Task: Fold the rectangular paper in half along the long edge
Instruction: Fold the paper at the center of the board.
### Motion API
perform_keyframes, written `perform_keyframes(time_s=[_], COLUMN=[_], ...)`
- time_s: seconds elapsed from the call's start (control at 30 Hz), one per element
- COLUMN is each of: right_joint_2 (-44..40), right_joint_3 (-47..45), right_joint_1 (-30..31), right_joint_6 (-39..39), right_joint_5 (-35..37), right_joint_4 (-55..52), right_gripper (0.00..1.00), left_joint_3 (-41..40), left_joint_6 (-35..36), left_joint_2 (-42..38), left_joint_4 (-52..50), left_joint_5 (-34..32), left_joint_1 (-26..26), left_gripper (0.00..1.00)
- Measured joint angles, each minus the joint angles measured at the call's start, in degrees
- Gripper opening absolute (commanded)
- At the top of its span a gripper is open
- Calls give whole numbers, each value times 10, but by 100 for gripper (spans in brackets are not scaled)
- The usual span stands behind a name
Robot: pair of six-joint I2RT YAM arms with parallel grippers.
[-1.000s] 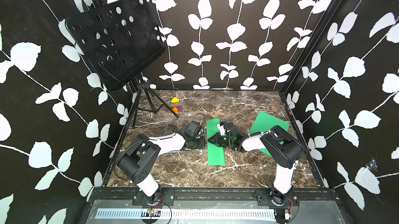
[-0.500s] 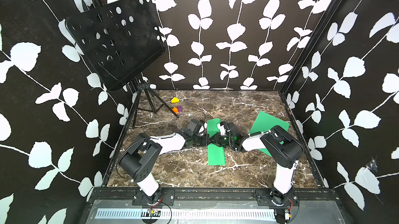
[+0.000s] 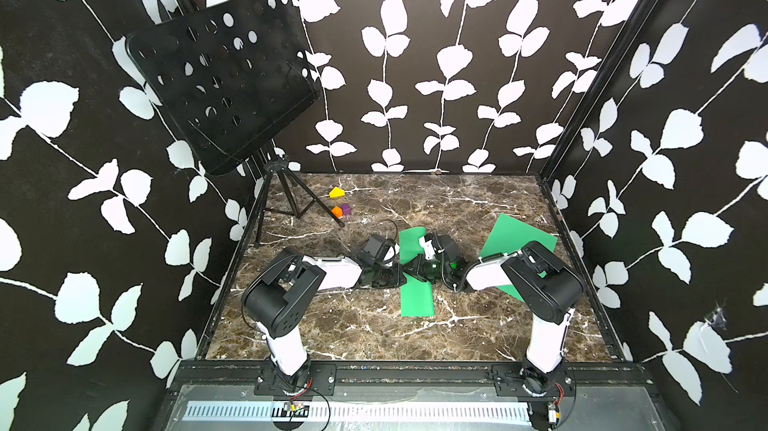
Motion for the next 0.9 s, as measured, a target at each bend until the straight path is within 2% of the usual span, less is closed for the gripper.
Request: perform_keyframes(time_s=[0.2, 0.47, 0.6, 0.77, 0.9], right_joint_2=[0, -21, -74, -181, -224], right_joint_3=[0, 10, 9, -19, -45], right_joint_1=[0, 0, -3, -18, -37], right_joint_6=[0, -15, -35, -64, -80], right_joint_5=[-1, -5, 12, 60, 87], right_joint_4=[0, -29, -66, -109, -148], right_gripper=[16, 31, 44, 68, 74], left_joint_3=[9, 15, 15, 16, 17], left_joint_6=[9, 19, 21, 24, 27], left_joint_2=[0, 0, 0, 0, 0], left_joint_4=[-22, -41, -45, -47, -50], left_joint_5=[-17, -27, -27, -27, -28], left_joint_1=[-2, -3, -3, -3, -3], left_gripper=[8, 8, 8, 9, 10])
